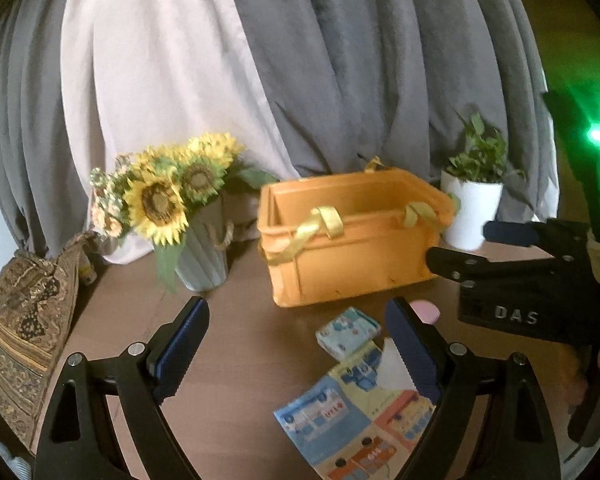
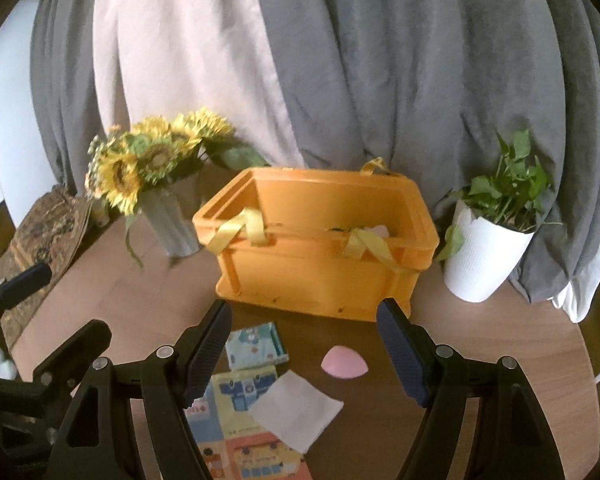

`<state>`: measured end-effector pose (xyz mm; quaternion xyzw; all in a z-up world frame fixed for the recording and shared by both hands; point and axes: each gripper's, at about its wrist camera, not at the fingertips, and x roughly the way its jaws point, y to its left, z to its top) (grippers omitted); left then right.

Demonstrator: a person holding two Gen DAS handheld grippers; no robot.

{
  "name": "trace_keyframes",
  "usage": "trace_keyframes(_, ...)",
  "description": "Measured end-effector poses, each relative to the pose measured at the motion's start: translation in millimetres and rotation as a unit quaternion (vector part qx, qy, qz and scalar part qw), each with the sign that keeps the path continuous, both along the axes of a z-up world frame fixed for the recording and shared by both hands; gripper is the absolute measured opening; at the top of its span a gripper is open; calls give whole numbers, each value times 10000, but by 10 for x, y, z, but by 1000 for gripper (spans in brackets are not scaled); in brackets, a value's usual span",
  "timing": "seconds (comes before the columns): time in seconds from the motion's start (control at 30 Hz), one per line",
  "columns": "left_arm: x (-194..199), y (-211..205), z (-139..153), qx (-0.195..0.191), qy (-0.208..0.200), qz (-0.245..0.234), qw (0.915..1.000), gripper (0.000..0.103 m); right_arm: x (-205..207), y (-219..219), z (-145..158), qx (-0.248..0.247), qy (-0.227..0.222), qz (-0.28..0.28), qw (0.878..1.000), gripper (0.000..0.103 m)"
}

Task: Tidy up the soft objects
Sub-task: 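Withdraw both tools from the crate toward the printed pouch and white cloth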

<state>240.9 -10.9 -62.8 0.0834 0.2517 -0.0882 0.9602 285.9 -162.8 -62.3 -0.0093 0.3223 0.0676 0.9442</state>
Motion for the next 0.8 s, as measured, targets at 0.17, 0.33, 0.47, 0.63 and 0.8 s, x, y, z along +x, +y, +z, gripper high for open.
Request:
trace_keyframes(0.17, -54, -55, -191, 5, 283, -101, 9995, 91, -14, 33, -162, -123, 196, 255, 9994, 76)
trace_keyframes(0.33, -42, -115, -414, 84, 606, -115, 9981, 90, -3, 24, -340, -223, 438, 382, 9981, 76)
trace_keyframes(0.47, 2, -132, -561, 38, 861, -106, 9962, 90, 24, 20, -505, -255, 675, 468, 9963, 76)
trace_keyframes(0.63, 76, -172, -761, 78, 1140, -51, 9934, 90, 73, 16, -693, -273, 909, 569, 9939, 76)
trace_keyframes(0.8, 176, -166, -976, -33, 1492, 24, 9888, 90, 135, 34, -870, -292, 1105, 675, 9911, 76)
